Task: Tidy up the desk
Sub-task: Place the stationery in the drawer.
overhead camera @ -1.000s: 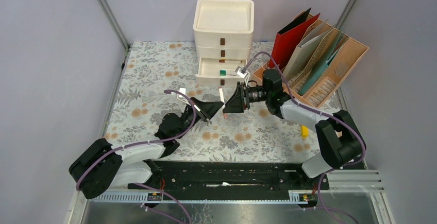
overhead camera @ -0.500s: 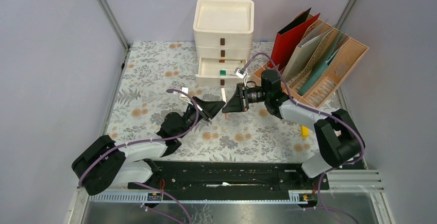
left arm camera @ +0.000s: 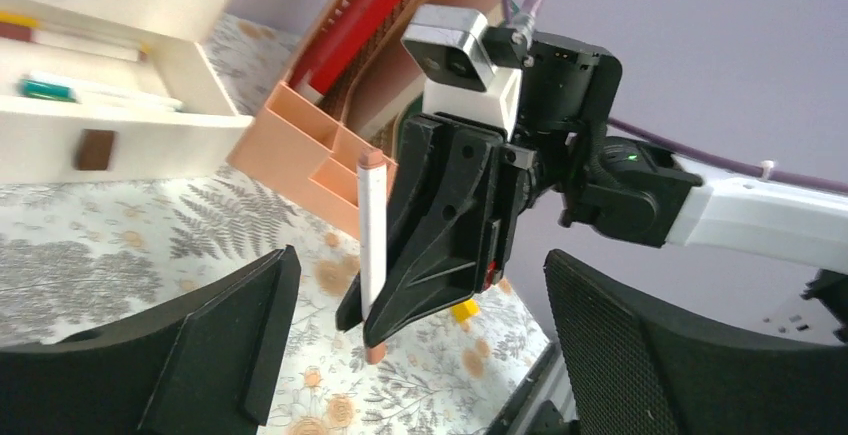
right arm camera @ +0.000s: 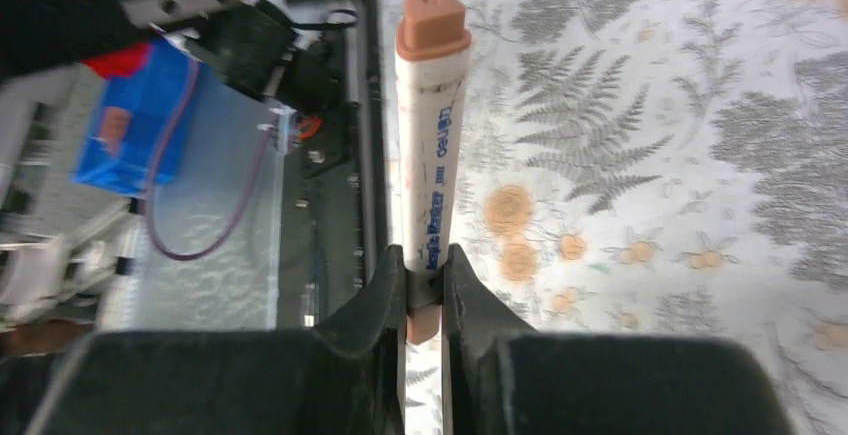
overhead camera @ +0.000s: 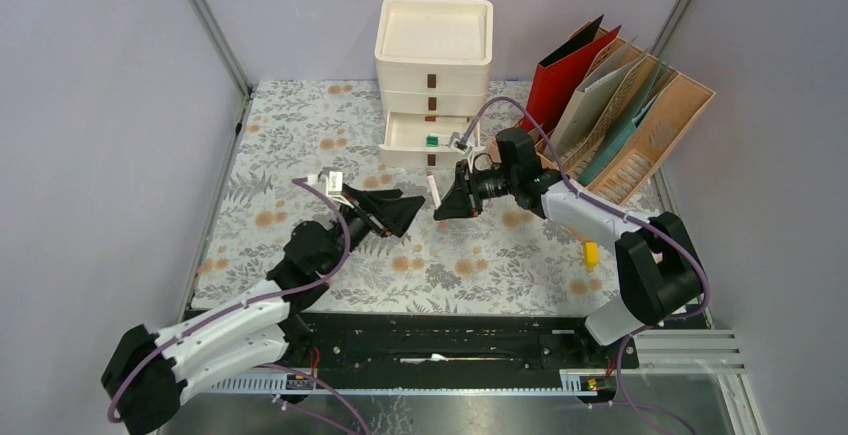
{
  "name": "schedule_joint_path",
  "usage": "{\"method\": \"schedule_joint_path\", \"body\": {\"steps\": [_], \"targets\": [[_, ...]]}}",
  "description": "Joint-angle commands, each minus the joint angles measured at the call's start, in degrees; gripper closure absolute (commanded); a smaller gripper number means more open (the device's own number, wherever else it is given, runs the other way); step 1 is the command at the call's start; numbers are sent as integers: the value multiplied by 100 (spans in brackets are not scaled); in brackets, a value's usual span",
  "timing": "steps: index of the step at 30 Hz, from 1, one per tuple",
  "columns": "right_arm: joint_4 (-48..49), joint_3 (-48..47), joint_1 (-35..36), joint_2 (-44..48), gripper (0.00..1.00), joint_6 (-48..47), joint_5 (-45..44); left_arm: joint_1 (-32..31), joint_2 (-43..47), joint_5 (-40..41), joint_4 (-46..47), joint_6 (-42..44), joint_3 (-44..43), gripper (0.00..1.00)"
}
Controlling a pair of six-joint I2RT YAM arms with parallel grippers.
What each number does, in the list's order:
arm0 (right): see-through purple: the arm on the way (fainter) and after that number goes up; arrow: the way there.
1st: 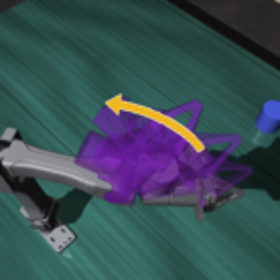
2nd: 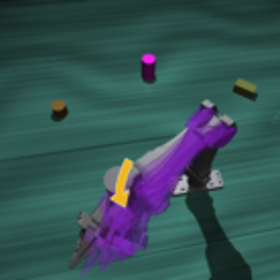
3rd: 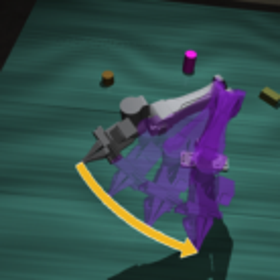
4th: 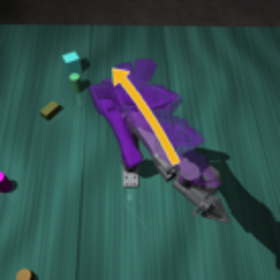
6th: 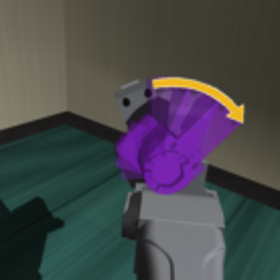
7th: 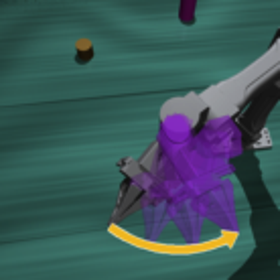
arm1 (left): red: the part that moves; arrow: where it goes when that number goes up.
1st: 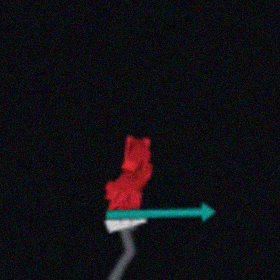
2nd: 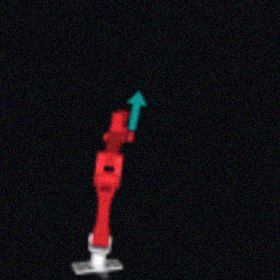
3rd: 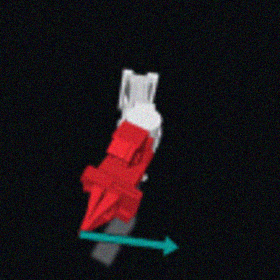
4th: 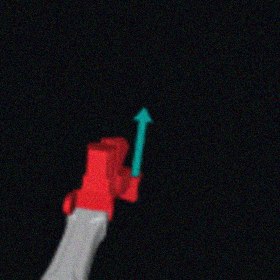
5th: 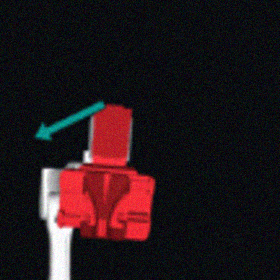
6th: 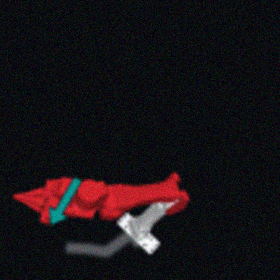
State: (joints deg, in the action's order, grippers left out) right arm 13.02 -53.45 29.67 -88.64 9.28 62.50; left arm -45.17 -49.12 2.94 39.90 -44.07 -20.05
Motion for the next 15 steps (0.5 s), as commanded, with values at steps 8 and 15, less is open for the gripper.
{"method": "schedule_joint_path", "body": {"steps": [8, 15], "targets": [[-4054, -2106, 46, -69, 100, -4258, -2901, 35, 1395, 1770, -3640, 1697, -717, 1], [-4614, -3412, 44, -727, 100, -5176, -4243, 39, 1500, 2123, -4107, 1879, -742, 1]]}}
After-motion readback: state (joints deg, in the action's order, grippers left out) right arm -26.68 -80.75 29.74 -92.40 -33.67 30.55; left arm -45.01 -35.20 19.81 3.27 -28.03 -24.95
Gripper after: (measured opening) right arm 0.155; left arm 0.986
